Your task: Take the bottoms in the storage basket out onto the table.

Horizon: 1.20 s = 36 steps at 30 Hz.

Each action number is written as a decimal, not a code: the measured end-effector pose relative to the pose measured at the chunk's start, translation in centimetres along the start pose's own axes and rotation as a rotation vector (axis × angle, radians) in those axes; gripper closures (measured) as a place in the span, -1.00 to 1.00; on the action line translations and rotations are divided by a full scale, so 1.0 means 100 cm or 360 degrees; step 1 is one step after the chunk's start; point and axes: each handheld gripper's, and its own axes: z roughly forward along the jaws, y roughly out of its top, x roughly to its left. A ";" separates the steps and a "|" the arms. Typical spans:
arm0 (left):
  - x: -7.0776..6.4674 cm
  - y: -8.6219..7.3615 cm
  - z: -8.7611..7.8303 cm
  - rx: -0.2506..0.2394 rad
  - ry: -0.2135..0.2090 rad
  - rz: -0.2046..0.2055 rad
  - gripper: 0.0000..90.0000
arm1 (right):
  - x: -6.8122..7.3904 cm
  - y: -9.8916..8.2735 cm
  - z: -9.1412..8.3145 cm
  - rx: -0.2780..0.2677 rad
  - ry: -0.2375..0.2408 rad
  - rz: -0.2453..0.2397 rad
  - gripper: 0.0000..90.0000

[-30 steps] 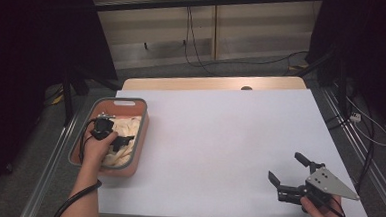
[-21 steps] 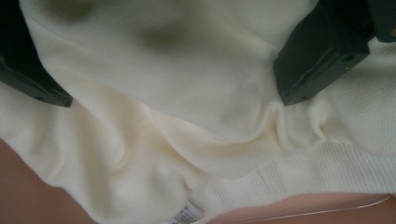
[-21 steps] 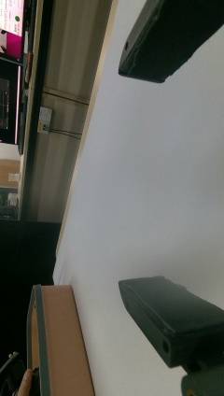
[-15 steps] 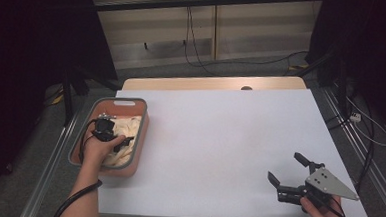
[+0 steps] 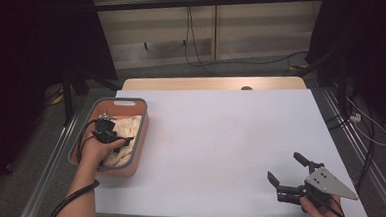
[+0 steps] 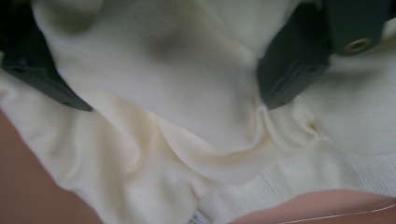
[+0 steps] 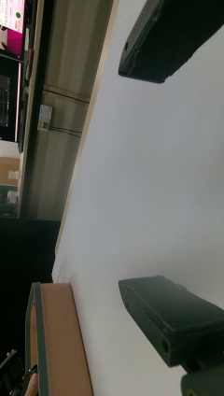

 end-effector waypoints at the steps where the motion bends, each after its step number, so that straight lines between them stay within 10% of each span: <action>1: 0.000 0.000 0.000 0.0000 0.0000 0.0000 -0.56 | 0.000 0.000 0.000 0.0000 0.0000 0.0000 -0.99; 13: 0.000 -0.001 -0.004 -0.0018 -0.0158 0.0000 0.27 | 0.000 0.000 0.001 0.0005 0.0007 -0.0005 -0.99; 23: -0.008 0.015 -0.011 0.0057 -0.0087 0.0071 0.72 | -0.001 0.000 0.001 0.0006 0.0000 0.0000 -0.99; 36: -0.009 0.034 -0.030 0.0041 -0.0097 0.0025 0.77 | -0.001 0.000 0.001 0.0002 0.0008 0.0006 -0.99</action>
